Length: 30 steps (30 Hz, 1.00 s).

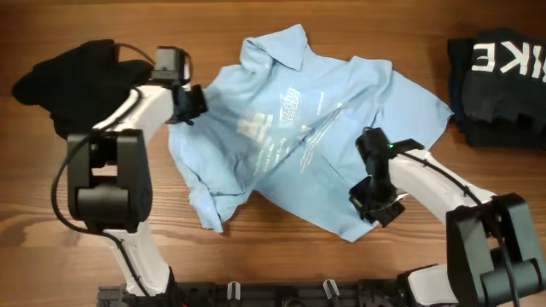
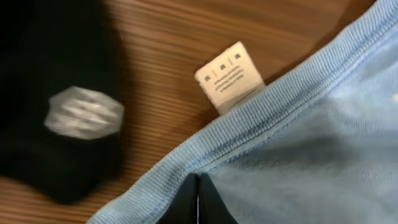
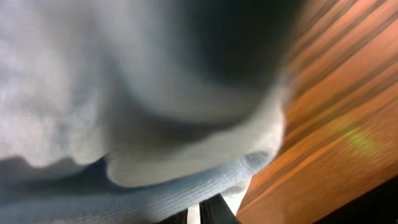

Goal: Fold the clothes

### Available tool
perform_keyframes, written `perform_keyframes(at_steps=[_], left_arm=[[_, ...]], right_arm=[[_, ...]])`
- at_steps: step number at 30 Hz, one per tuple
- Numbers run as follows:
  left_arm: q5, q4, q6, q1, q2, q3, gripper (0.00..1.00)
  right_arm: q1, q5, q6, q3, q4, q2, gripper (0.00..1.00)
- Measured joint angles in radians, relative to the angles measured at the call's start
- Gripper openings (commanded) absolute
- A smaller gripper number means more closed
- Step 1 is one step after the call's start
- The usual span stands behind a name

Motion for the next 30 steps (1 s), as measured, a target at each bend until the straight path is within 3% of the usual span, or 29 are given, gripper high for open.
perform_keyframes(at_steps=[9,20,24,29,30], left_arm=[[-0.021,0.034,-0.035,0.172,0.006,0.0,0.04],[-0.021,0.038,-0.041,0.189,0.007,0.0,0.09],[-0.027,-0.008,-0.057,0.191,0.007,0.013,0.04],[-0.053,-0.24,-0.066,0.201,0.007,0.072,0.04],[-0.057,-0.27,-0.066,0.203,0.007,0.079,0.1]], right_arm=[[-0.229,0.039,-0.1,0.0,0.062,-0.016,0.09],[-0.411,0.113,-0.407,0.007,0.381,-0.024,0.14],[-0.422,0.117,-0.488,0.029,0.356,-0.011,0.36],[-0.431,0.077,-0.558,0.079,0.205,-0.008,0.5],[-0.431,0.056,-0.57,0.091,0.198,-0.01,0.53]])
